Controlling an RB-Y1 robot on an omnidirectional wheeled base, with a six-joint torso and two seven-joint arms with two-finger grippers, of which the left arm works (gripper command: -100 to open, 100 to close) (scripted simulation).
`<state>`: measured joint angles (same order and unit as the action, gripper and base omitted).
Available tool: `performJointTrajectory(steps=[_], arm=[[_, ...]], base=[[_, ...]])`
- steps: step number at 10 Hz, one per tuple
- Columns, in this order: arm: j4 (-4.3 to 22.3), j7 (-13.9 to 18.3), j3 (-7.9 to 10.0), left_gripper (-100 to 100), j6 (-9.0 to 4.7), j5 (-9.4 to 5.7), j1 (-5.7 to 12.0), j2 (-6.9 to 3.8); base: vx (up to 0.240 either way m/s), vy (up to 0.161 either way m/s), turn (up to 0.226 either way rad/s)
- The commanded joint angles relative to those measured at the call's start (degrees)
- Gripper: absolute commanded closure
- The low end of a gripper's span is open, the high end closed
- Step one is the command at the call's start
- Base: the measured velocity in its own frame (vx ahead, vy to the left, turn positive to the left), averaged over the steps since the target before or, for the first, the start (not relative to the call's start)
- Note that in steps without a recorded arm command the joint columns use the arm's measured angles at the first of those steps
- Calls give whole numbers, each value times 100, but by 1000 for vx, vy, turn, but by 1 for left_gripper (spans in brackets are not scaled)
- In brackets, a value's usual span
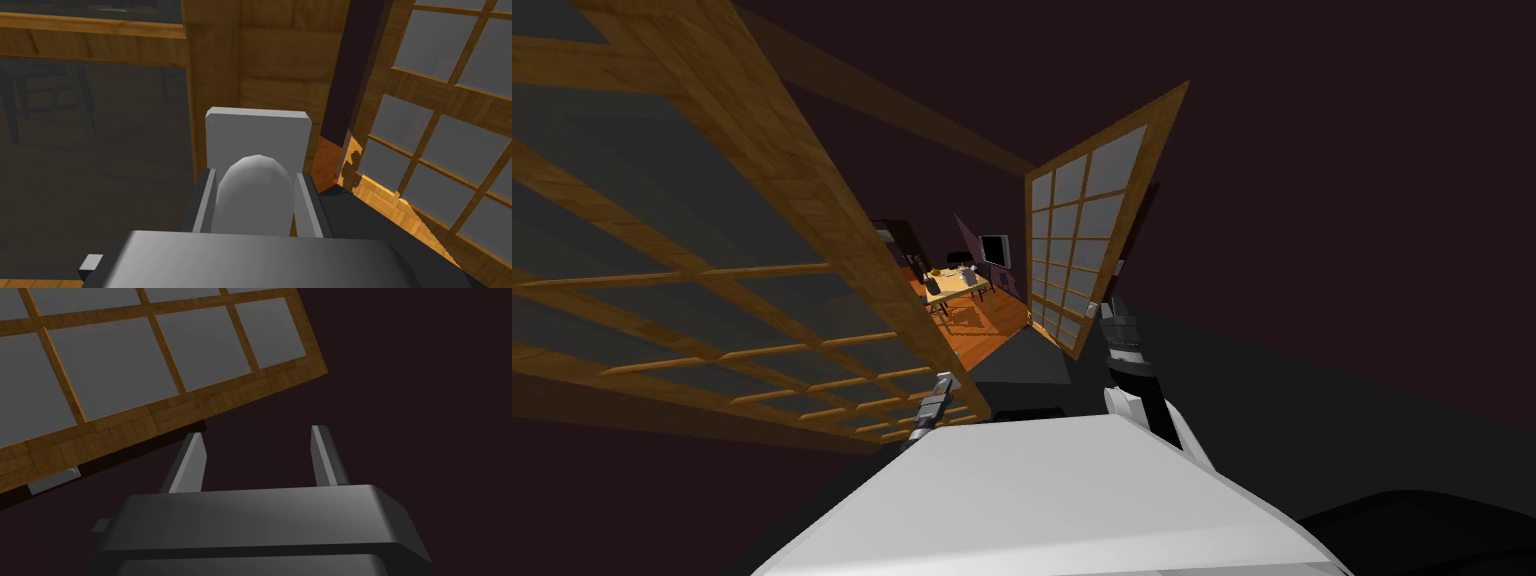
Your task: Pull the door open
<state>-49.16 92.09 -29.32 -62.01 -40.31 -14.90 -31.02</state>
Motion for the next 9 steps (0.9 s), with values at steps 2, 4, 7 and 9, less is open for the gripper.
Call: performJointTrajectory(steps=[2, 4, 7, 9], arm=[[68, 131, -116, 100, -196, 50, -37, -91], [139, 238, -211, 100, -348, 90, -69, -163], [235, 379, -338, 100, -551, 143, -111, -258], [182, 367, -348, 100, -526, 144, -138, -285]], base=[[-204, 33, -145], [-217, 50, -137], [-211, 36, -124], [-139, 28, -57]])
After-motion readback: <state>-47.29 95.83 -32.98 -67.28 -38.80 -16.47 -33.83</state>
